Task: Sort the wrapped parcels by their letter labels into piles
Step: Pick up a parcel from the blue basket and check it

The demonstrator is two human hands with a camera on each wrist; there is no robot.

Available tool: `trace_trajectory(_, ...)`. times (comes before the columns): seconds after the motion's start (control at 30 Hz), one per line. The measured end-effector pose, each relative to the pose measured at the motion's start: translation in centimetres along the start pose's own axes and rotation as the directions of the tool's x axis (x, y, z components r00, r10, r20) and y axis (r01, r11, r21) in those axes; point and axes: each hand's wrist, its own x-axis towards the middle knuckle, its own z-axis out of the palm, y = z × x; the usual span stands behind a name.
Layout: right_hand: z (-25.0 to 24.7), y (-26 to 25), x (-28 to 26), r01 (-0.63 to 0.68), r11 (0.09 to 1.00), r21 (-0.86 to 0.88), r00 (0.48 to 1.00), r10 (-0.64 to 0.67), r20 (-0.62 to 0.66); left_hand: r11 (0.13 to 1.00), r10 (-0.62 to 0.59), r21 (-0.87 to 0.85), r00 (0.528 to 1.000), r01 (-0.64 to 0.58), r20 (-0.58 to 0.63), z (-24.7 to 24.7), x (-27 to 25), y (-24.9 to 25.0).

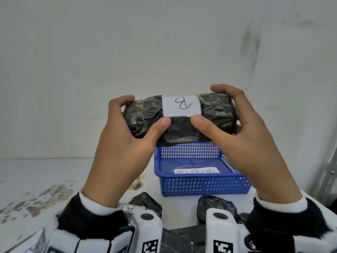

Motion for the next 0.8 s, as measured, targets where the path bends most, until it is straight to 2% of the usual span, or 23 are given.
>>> trace_trajectory(0.13,0.1,-0.2,0.1,-0.015,0.998,0.060,1.000,0.014,0.012,0.999,-0.022,-0.026,1.000,0.021,-0.015,-0.3,0.2,0.1)
trace_trajectory(0.23,-0.2,0.1,0.2,-0.027,0.994,0.106,1.000,0.028,-0.007,0.997,-0.049,-0.064,0.998,0.051,0.043,-0.7,0.2,0.2)
trace_trajectory(0.4,-0.2,0.2,0.3,-0.110,0.982,0.151,0.991,0.119,-0.058,0.969,-0.075,-0.227,0.993,0.093,0.089,-0.8,0.3,0.1)
trace_trajectory(0.53,-0.3,-0.3,0.3,-0.106,0.990,0.096,0.993,0.110,-0.038,0.961,-0.056,-0.262,0.992,0.085,0.116,-0.9,0.4,0.0)
trace_trajectory(0.67,-0.5,-0.4,0.3,-0.132,0.982,0.132,0.989,0.140,-0.050,0.932,-0.080,-0.344,0.990,0.115,0.112,-0.9,0.9,-0.5)
trace_trajectory(0.8,-0.6,-0.1,0.4,-0.159,0.972,0.171,0.987,0.162,-0.007,0.935,-0.101,-0.328,0.988,0.136,0.121,-1.0,1.0,-0.8)
